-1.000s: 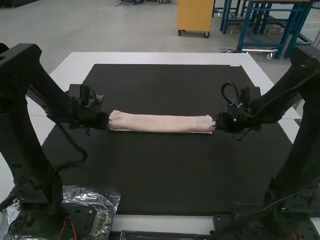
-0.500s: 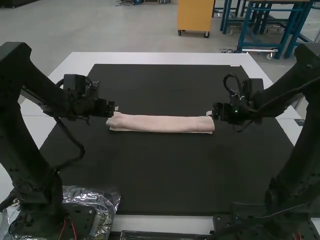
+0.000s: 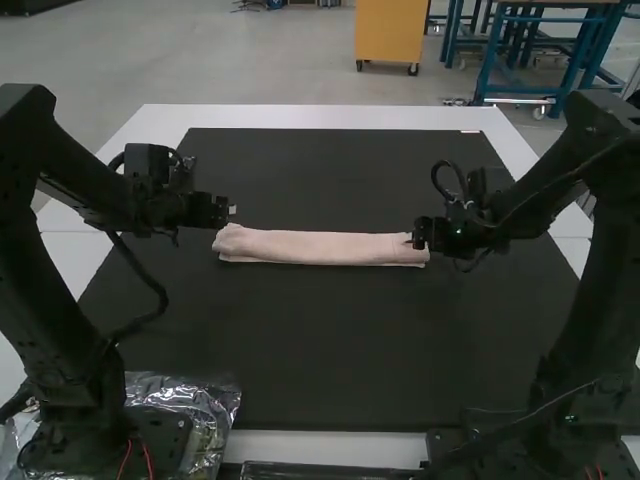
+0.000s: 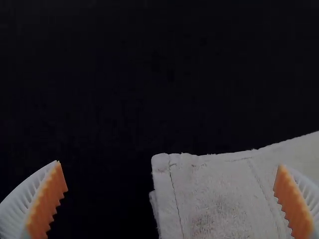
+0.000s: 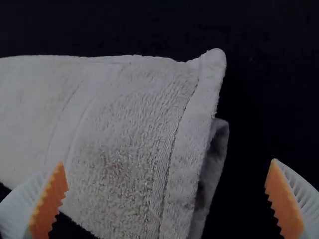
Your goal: Fold the towel.
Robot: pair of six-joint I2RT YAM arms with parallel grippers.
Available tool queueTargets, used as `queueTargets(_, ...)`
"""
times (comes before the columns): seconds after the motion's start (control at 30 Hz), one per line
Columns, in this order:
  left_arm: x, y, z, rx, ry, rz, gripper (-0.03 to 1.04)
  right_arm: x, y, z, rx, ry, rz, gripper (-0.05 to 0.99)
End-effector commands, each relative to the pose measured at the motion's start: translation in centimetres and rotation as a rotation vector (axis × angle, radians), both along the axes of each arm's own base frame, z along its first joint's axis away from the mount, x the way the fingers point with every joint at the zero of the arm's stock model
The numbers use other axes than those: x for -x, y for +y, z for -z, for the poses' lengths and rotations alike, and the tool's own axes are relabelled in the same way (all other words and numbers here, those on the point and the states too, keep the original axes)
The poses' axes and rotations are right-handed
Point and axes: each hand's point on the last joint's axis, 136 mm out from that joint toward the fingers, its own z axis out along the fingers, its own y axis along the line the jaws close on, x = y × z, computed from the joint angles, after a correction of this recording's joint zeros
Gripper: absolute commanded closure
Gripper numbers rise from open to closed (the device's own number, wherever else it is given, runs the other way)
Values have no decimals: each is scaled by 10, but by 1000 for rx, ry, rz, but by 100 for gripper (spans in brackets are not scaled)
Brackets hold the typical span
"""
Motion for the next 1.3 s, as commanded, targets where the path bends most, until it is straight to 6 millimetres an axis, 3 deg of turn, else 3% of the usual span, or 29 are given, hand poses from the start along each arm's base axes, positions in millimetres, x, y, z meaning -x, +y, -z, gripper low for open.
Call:
queueTargets(0.0, -3, 1, -22, 6, -52, -7, 4, -7, 8, -3, 6, -24, -11, 2)
queueTargets(0.13, -1, 2, -27, 5, -61, -8, 4, -2, 15, 12, 15, 9, -29, 3)
queueTargets(0.23, 0, 2, -28, 3, -63, -9, 4, 2, 19, 23, 21, 34, -40, 13)
queueTargets(0.27, 1, 2, -28, 3, -63, -9, 4, 5, 19, 28, 20, 50, -42, 26)
queueTargets(0.37, 4, 2, -25, 3, -55, -9, 4, 13, 26, 34, -14, 76, -85, 89)
queueTargets(0.4, 6, 2, -25, 2, -57, -8, 4, 16, 25, 34, -23, 83, -88, 95)
queueTargets(0.5, 8, 2, -26, -1, -65, -10, 4, 16, 18, 29, -24, 75, -72, 96)
queueTargets(0.73, 6, 4, -37, -15, -101, -13, 4, -11, -63, -39, -6, -90, 104, 96)
queueTargets(0.83, 3, 8, -41, -36, -122, -34, 4, -10, -75, -48, 23, -105, 103, 96)
queueTargets(0.97, -1, 17, -47, -72, -152, -71, 4, -12, -62, -61, 28, -123, 69, 96)
queueTargets(1.27, 0, 24, -44, -109, -153, -97, 4, -2, 42, -77, -42, -126, -89, 96)
